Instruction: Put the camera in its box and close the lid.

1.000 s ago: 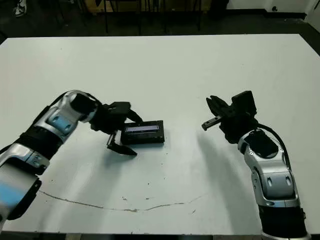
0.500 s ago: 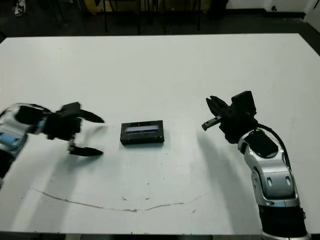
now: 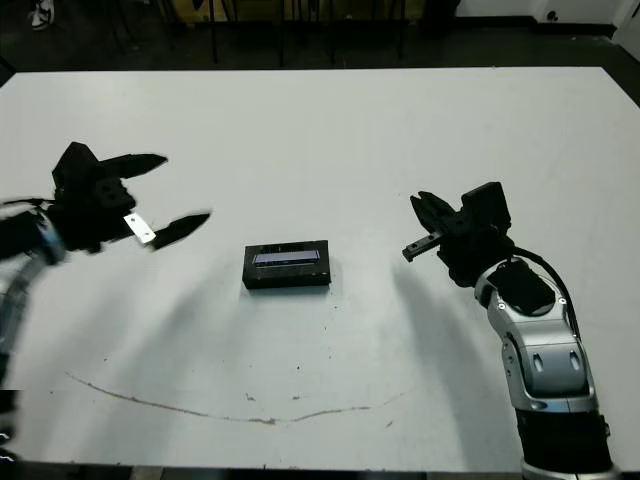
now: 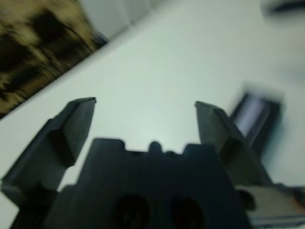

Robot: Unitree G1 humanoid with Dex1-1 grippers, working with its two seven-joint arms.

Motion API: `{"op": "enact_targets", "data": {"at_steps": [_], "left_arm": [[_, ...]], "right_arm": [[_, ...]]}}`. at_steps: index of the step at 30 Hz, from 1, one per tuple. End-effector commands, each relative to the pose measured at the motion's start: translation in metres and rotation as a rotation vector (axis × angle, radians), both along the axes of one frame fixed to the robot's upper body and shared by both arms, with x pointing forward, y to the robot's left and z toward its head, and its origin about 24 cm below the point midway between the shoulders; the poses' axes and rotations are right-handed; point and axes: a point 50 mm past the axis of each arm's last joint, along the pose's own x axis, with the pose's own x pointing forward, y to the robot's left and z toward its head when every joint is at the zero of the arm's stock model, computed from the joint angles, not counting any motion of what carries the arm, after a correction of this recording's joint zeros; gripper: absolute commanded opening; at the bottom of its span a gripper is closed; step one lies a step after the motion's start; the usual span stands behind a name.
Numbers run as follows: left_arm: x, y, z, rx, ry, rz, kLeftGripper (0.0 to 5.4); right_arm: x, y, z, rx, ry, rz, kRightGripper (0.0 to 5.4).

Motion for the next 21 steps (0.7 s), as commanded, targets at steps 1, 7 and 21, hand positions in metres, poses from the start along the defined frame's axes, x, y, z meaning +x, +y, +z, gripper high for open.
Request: {"op": "enact_targets", "data": {"at_steps": [1, 7, 21], "left_arm": [[-0.004, -0.021, -0.004, -0.109, -0.002, 0.095, 3.81], [-0.006, -0.065, -0.018, -0.196, 0.114, 0.117, 2.63], [-0.035, -0.103, -0.100, 0.065, 0.559, 0.074, 0.02]], "right_arm": [[0.000, 0.000, -0.005, 0.015, 0.014, -0.012, 0.00], [0.001, 0.001, -0.005, 0.025, 0.006, -0.017, 0.00], [0.000, -0.001, -0.004, 0.021, 0.012, -0.035, 0.00]]}}
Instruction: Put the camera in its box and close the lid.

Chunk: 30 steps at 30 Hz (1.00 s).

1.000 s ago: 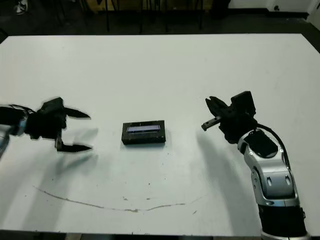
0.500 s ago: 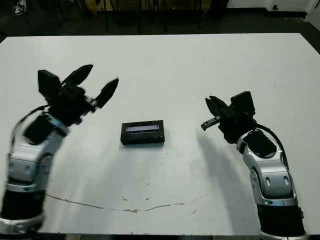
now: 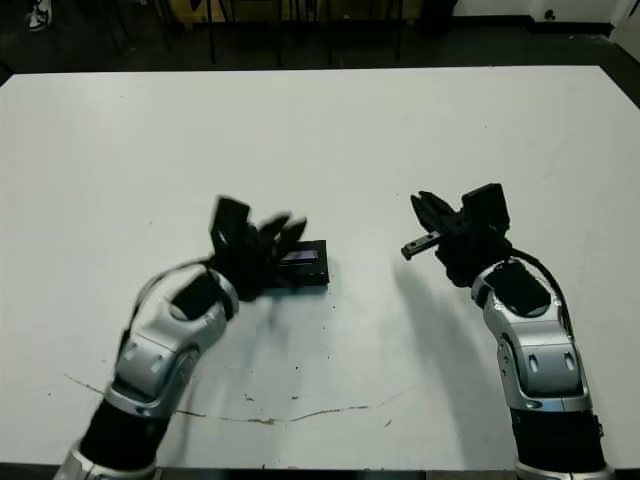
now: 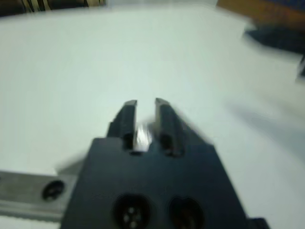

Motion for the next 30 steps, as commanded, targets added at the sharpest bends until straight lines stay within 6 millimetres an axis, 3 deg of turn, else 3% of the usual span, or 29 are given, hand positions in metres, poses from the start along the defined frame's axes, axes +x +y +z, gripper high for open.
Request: {"op": "enact_targets", "data": {"at_steps": [1, 11, 15, 18, 22, 26, 30], "left_arm": [[-0.009, 0.009, -0.025, 0.095, 0.145, 0.023, 0.02], [-0.015, 0.017, -0.042, 0.158, 0.260, 0.036, 0.02], [-0.012, 0.019, -0.037, 0.125, 0.250, 0.044, 0.02], [-0.012, 0.021, -0.022, -0.022, 0.171, 0.054, 0.02], [-0.014, 0.031, 0.011, -0.120, -0.092, 0.028, 0.02], [-0.011, 0.050, 0.048, -0.111, -0.398, 0.028, 0.02], [-0.008, 0.066, 0.068, -0.059, -0.578, 0.039, 0.02]], "right_arm": [[-0.001, -0.002, -0.002, 0.001, 0.025, -0.020, 0.00], [-0.001, -0.001, -0.003, 0.011, 0.025, -0.003, 0.00], [-0.002, -0.001, -0.003, 0.013, 0.030, -0.009, 0.00], [-0.003, -0.001, -0.003, 0.005, 0.025, -0.011, 0.00], [-0.005, 0.001, 0.000, 0.018, 0.021, -0.013, 0.00], [-0.008, 0.005, 0.002, 0.073, 0.001, -0.029, 0.00], [-0.012, 0.010, 0.004, 0.129, -0.008, -0.047, 0.00]]}}
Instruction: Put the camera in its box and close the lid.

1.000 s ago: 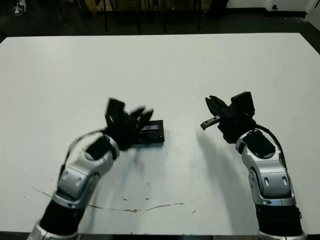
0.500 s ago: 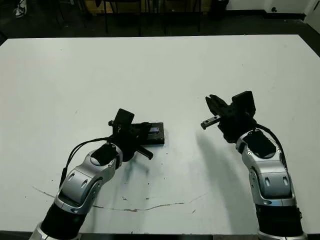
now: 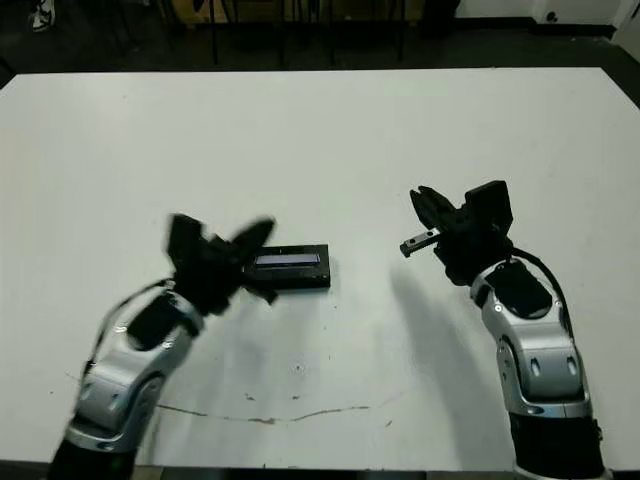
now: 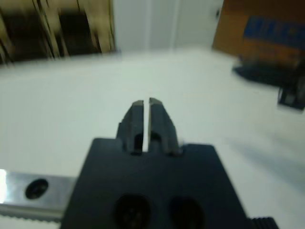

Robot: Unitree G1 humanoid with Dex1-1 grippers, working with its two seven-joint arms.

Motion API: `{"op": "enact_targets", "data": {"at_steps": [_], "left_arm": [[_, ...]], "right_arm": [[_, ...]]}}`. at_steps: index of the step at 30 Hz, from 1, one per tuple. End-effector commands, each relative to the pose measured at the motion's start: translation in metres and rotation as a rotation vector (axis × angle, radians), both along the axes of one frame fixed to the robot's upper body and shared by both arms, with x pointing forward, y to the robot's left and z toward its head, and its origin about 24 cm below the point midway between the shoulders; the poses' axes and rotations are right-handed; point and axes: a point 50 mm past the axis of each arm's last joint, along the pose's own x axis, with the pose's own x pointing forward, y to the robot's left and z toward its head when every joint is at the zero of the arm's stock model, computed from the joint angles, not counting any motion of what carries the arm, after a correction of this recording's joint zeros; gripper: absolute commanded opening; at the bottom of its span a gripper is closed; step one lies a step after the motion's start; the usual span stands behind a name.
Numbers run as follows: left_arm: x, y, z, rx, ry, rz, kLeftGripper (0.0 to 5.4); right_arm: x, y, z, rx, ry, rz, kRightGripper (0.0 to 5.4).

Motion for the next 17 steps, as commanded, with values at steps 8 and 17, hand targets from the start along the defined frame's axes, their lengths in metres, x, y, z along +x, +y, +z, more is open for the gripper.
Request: {"op": "enact_targets", "data": {"at_steps": [8, 17], "left_arm": [[0.012, 0.048, 0.018, 0.038, -0.192, 0.184, 0.02], [0.018, 0.071, -0.004, -0.135, -0.105, 0.452, 0.02]], "right_arm": [[-0.006, 0.013, 0.003, 0.062, -0.042, -0.079, 0.00], [0.000, 0.014, 0.001, 0.058, -0.049, -0.100, 0.00]]}}
